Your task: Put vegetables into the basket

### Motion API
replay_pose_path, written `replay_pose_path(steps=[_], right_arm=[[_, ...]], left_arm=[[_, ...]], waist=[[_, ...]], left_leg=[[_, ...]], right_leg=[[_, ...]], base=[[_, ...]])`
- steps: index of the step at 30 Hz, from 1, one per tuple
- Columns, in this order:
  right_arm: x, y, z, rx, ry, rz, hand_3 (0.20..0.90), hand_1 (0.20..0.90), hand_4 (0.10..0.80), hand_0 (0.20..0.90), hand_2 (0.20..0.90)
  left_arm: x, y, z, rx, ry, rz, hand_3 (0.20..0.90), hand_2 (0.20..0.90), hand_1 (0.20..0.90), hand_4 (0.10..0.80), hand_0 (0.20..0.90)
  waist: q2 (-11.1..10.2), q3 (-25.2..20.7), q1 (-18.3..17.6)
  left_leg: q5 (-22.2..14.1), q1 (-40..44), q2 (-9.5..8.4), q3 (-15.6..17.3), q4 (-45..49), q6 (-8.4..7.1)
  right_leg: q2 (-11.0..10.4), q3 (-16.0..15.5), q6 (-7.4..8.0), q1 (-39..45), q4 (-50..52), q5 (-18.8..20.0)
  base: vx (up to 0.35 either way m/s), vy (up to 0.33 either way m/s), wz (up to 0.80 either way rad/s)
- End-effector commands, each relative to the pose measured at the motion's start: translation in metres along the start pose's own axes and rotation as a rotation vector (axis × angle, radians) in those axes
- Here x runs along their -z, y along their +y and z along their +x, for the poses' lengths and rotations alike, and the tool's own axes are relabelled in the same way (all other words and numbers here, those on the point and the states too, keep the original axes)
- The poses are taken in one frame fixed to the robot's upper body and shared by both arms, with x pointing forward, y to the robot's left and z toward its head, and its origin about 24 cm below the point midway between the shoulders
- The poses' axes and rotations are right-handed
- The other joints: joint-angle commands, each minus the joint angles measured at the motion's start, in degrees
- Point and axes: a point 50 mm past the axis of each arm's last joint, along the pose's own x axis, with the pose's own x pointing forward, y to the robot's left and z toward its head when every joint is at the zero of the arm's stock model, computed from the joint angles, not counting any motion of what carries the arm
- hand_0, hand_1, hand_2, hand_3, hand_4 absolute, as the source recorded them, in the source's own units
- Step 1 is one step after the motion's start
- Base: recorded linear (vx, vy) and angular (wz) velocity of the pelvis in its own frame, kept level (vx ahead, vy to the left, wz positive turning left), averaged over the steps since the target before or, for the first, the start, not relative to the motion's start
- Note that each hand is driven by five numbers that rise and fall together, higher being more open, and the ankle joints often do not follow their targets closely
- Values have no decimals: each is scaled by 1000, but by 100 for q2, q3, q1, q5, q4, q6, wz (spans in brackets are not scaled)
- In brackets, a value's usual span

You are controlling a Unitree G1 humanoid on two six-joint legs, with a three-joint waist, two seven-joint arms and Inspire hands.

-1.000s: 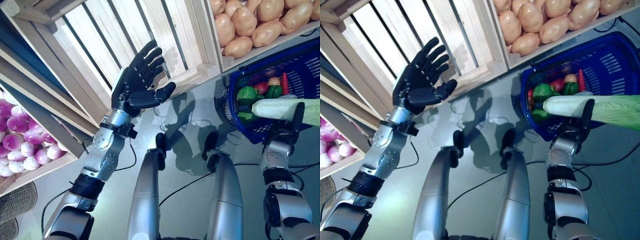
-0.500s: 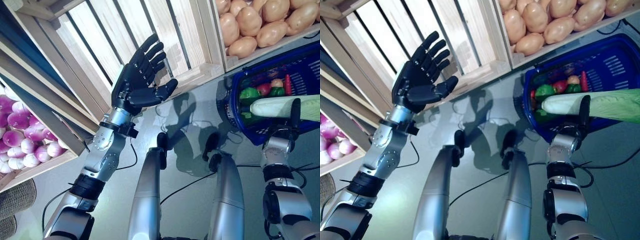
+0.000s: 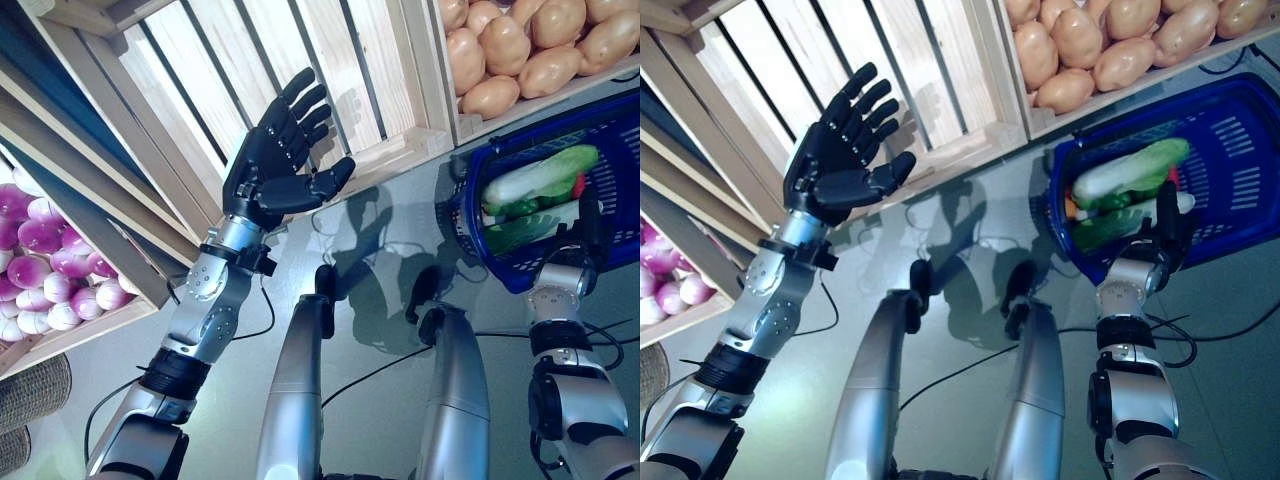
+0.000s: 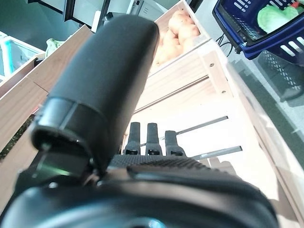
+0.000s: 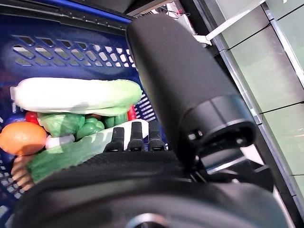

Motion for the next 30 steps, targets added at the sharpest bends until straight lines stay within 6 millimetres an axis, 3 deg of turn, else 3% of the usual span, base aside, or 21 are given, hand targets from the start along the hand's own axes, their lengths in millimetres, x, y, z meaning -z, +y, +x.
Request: replay_pose_path(steps=[1, 8, 14, 16, 25, 30], right_arm=[[-63, 32, 3, -91, -303, -51, 900, 900, 800, 900, 900], [-55, 49, -10, -185, -347, -100, 900, 900, 800, 900, 900], [-42, 37, -19, -275, -322, -167, 900, 900, 800, 900, 900], [-34, 28, -23, -297, -318, -239, 900, 900, 800, 900, 900], [3, -25, -45, -432, -164, -562, 900, 900, 800, 900, 900], [21, -84, -66, -474, 26, -832, 900, 900, 800, 900, 900]], left_arm=[[-46, -22, 11, 109, -275, -43, 900, 900, 900, 800, 900], [-38, -22, 8, 102, -236, -64, 900, 900, 900, 800, 900], [-30, -17, 3, 105, -196, -126, 900, 900, 900, 800, 900], [-22, -18, 0, 97, -165, -113, 900, 900, 900, 800, 900], [23, -19, -24, 53, 23, -157, 900, 900, 900, 800, 900], [57, -13, -54, 24, 206, -132, 900, 900, 900, 800, 900]], waist=[[215, -5, -64], [158, -5, -88], [-26, -5, -68], [-92, -6, -72], [-251, -826, -206], [-300, -1447, -322]], left_leg=[[-109, 410, -123, -32, -398, -45], [106, 1212, -117, 50, -1123, -158], [393, 2307, -216, 40, -2009, -210], [468, 2738, -248, 18, -2271, -200], [1024, 4285, -199, -35, -4007, -274], [1324, 5253, 13, 96, -5062, -321]], right_leg=[[111, -228, 21, 678, 198, -181], [235, -214, 62, 1508, -629, -24], [248, -373, 111, 2667, -1614, 213], [248, -423, 129, 3122, -1929, 286], [507, -670, 190, 4807, -3810, 779], [559, -714, 299, 5685, -4628, 1012]], base=[[23, 52, 2], [18, 70, 0], [5, 52, 3], [45, 56, 2], [46, 36, 0], [97, 34, -4]])
